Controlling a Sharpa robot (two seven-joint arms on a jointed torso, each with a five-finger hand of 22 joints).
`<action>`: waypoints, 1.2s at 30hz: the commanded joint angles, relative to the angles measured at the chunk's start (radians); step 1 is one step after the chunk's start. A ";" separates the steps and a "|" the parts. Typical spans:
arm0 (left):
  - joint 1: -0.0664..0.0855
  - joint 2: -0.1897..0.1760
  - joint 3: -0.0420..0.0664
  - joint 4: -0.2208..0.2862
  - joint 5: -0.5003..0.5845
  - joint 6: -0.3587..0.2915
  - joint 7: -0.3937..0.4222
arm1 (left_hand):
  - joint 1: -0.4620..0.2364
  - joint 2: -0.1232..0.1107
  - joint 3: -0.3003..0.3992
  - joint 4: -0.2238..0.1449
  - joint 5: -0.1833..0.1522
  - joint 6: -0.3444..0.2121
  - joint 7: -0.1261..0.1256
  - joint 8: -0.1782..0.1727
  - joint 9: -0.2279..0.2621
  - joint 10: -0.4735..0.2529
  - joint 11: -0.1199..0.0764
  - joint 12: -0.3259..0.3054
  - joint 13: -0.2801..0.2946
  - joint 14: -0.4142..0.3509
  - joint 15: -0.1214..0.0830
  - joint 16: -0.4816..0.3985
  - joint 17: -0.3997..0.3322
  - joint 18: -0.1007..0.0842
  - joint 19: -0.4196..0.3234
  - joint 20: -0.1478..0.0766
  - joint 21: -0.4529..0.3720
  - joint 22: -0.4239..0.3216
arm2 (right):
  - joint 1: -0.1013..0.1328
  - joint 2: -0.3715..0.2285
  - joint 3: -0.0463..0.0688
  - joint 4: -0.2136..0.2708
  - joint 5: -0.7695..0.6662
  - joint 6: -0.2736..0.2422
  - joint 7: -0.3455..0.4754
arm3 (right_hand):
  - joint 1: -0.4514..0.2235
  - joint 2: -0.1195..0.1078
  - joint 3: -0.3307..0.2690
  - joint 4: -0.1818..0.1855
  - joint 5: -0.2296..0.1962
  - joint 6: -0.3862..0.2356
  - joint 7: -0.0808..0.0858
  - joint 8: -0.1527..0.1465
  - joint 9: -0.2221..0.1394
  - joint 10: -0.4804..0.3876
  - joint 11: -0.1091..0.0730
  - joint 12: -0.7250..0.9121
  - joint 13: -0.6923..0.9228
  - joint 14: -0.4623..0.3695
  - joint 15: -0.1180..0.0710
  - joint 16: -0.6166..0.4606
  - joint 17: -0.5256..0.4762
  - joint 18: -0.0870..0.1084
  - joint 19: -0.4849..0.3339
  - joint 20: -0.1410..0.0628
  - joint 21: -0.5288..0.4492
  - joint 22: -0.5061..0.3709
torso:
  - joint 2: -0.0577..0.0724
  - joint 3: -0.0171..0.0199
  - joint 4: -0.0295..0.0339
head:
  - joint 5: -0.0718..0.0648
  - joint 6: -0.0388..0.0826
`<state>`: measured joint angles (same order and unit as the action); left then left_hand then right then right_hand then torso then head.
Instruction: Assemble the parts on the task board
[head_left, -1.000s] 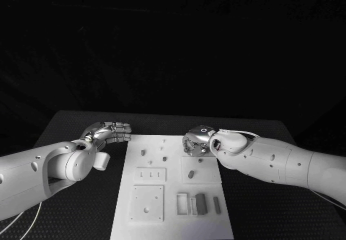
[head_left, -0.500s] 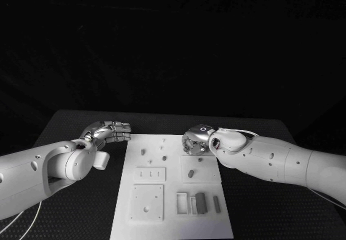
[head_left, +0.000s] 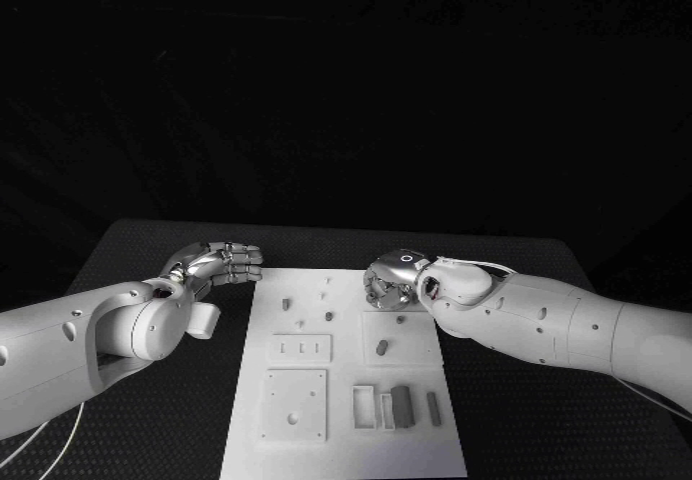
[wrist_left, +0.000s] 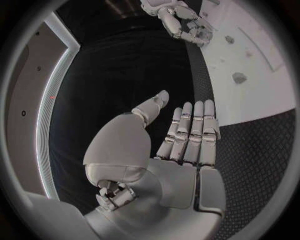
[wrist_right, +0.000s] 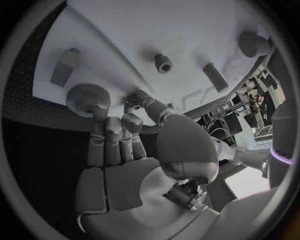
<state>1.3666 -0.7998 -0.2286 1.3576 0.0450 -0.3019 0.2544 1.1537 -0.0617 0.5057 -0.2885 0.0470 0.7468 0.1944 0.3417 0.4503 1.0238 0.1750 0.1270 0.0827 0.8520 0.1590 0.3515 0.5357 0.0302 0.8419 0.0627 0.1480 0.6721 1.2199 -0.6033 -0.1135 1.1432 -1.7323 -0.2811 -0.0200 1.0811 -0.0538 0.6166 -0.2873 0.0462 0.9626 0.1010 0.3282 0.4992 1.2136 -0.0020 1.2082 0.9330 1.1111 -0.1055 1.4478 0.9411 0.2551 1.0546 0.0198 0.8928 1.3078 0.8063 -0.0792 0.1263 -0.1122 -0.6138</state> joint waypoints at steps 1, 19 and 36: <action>0.001 0.004 0.001 0.000 0.011 0.010 0.014 | -0.010 -0.003 -0.010 -0.001 0.003 0.007 0.012 -0.006 -0.002 0.004 0.002 -0.005 -0.002 0.003 0.005 -0.007 0.002 0.019 -0.003 0.001 -0.006 -0.002 | -0.001 0.005 0.011 0.011 -0.005 -0.050 -0.052 | -0.003 0.004 0.001 0.003 0.002 0.022 0.001 0.004 0.002 0.001 -0.008 0.004 -0.001 0.002 -0.006 0.007 -0.002 0.007 0.002 -0.004 0.007 0.019 | 0.000 -0.0009 0.0001 | -0.001 0.002; 0.001 0.011 0.001 0.001 0.011 0.008 0.021 | -0.008 -0.003 -0.013 -0.003 0.003 0.005 0.011 -0.007 -0.003 0.002 0.002 -0.008 -0.004 0.002 0.004 -0.009 0.003 0.020 -0.003 0.001 -0.008 -0.002 | 0.005 0.077 0.079 0.018 -0.039 -0.106 -0.222 | -0.007 -0.001 0.003 0.001 0.002 0.024 -0.002 0.005 0.007 0.006 -0.011 0.004 -0.003 0.007 -0.009 0.009 -0.005 0.007 0.005 -0.007 0.010 0.019 | 0.001 -0.0021 0.0005 | 0.002 0.016; 0.001 0.022 0.001 -0.004 0.014 0.017 0.015 | -0.011 -0.003 -0.018 -0.002 0.003 0.005 0.010 -0.008 -0.004 0.002 0.002 -0.010 -0.004 0.002 0.005 -0.011 0.003 0.019 -0.003 0.001 -0.009 -0.002 | 0.001 0.175 0.073 -0.061 -0.040 -0.085 -0.240 | -0.012 -0.004 0.002 0.002 0.002 0.020 -0.001 0.002 0.008 0.007 -0.010 0.002 -0.005 0.009 -0.009 0.008 -0.008 0.007 0.006 -0.008 0.011 0.018 | 0.001 -0.0021 0.0080 | 0.007 0.018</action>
<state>1.3668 -0.7807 -0.2284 1.3523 0.0542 -0.3019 0.2611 1.1535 -0.0619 0.4935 -0.2891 0.0470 0.7468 0.1944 0.3361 0.4478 1.0238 0.1749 0.1217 0.0796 0.8520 0.1590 0.3444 0.5380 0.0317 0.8419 0.0627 0.1442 0.6713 1.2214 -0.4334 -0.0398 1.0863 -1.7634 -0.3721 -0.2438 1.0766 -0.0585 0.6154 -0.2885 0.0455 0.9669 0.0968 0.3250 0.5065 1.2177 -0.0052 1.2082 0.9294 1.1195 -0.1100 1.4519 0.9347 0.2551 1.0581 0.0164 0.8965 1.3075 0.8076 -0.0803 0.1324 -0.1071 -0.5956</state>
